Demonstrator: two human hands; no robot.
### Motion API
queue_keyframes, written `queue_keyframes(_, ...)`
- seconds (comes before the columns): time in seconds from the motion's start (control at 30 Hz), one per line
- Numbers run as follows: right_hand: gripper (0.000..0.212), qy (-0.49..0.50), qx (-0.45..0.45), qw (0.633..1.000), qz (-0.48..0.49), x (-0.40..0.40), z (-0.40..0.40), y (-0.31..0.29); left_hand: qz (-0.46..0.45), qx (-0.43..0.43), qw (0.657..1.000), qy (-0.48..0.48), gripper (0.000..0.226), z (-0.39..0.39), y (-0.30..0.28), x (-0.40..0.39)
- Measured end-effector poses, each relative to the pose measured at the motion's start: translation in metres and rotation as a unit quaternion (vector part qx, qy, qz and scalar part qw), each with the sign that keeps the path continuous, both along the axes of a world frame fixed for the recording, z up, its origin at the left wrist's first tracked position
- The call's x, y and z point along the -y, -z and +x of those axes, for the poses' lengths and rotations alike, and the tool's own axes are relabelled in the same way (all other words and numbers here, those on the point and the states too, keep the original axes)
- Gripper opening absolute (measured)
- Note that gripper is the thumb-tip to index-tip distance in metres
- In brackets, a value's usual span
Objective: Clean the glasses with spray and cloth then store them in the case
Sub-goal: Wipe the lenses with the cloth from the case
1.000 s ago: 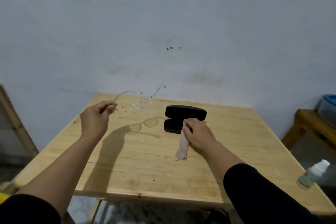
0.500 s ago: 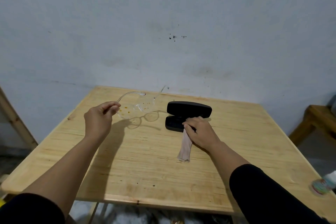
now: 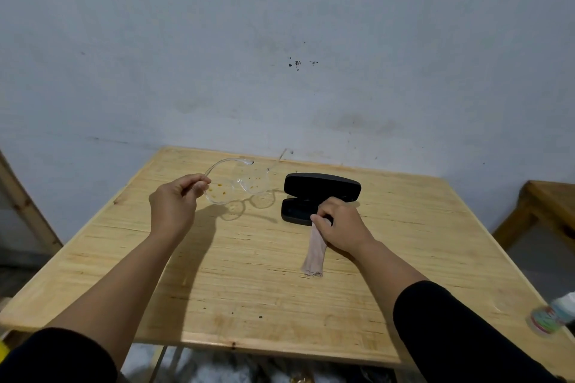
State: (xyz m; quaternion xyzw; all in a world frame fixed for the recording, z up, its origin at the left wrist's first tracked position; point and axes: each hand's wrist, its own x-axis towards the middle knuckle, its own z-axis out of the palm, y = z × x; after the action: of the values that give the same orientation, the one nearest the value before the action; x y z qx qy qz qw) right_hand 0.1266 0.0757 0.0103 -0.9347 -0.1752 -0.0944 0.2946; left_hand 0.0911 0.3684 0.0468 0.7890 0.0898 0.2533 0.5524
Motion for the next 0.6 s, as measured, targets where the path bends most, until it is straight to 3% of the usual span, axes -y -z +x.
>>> queue_keyframes(0.33,0.014,0.036,0.066,0.995,0.067,-0.006,-0.034,-0.01,0.002,0.01,1.0,0.016,0.011,-0.004,-0.001,0.011)
queue_keyframes(0.47,0.014,0.013,0.03,0.999,0.02,-0.005,-0.05,-0.001,-0.004,0.005,1.0,0.026,0.012,-0.007,0.002,0.018)
queue_keyframes(0.6,0.029,0.002,-0.025,0.999,-0.021,-0.001,-0.057,0.007,-0.003,0.002,1.0,0.025,0.011,-0.012,0.004,0.02)
